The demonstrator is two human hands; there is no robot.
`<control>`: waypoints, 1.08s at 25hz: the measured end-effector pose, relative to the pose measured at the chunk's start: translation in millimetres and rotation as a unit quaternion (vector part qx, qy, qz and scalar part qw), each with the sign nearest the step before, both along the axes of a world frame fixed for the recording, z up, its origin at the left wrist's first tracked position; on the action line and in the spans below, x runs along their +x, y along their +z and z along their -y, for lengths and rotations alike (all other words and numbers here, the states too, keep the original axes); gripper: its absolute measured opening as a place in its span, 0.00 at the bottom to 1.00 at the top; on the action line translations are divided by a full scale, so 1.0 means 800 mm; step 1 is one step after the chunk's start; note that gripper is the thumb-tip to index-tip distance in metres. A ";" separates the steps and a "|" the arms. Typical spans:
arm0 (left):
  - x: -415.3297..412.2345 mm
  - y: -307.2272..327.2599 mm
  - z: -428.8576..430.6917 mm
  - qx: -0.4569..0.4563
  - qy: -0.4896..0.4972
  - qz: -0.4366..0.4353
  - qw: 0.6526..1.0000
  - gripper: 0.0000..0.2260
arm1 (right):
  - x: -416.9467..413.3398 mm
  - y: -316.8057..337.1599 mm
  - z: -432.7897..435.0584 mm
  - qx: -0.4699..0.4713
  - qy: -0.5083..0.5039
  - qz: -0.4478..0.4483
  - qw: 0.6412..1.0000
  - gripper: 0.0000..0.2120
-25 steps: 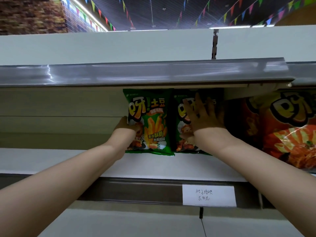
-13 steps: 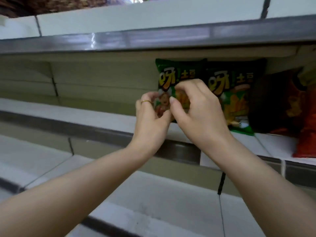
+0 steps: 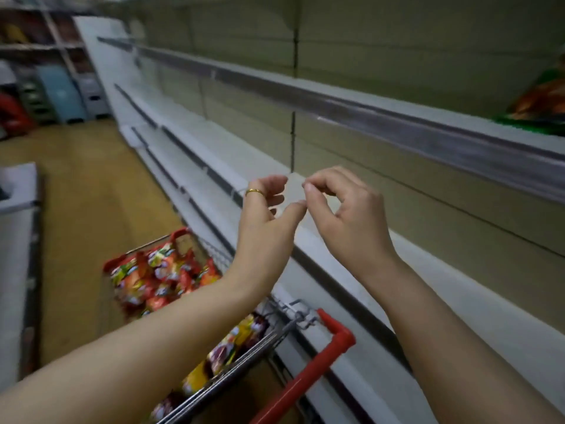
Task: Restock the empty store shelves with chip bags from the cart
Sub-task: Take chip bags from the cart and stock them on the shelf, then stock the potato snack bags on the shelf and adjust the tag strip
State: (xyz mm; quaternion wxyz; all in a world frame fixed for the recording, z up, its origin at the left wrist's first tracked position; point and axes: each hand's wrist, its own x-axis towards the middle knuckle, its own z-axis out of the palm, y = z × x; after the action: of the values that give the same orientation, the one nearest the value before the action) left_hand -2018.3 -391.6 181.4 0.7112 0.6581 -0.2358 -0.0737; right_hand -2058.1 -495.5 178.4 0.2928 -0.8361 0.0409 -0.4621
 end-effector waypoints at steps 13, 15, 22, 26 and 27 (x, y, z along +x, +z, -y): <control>0.005 -0.131 -0.122 0.105 0.198 -0.144 0.964 0.11 | 0.028 -0.154 -0.076 0.039 0.150 -0.265 0.952 0.07; -0.014 -0.150 -0.118 0.117 0.230 -0.154 0.954 0.09 | 0.013 -0.174 -0.068 0.024 0.160 -0.300 0.940 0.08; -0.096 -0.232 -0.113 0.309 0.279 -0.087 0.905 0.10 | -0.043 -0.236 -0.042 -0.059 0.157 -0.424 0.890 0.11; -0.146 -0.289 -0.165 0.563 0.311 -0.054 0.764 0.18 | -0.078 -0.285 -0.041 -0.235 0.126 -0.489 0.831 0.19; -0.153 -0.297 -0.175 0.598 0.302 -0.059 0.740 0.21 | -0.081 -0.292 -0.041 -0.248 0.124 -0.490 0.827 0.21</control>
State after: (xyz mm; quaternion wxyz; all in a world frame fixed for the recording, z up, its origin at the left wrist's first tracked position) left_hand -2140.9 -251.7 -56.4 0.1689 0.9792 0.1108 -0.0195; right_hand -2122.6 -463.1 -55.1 0.0725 -0.9950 -0.0412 0.0540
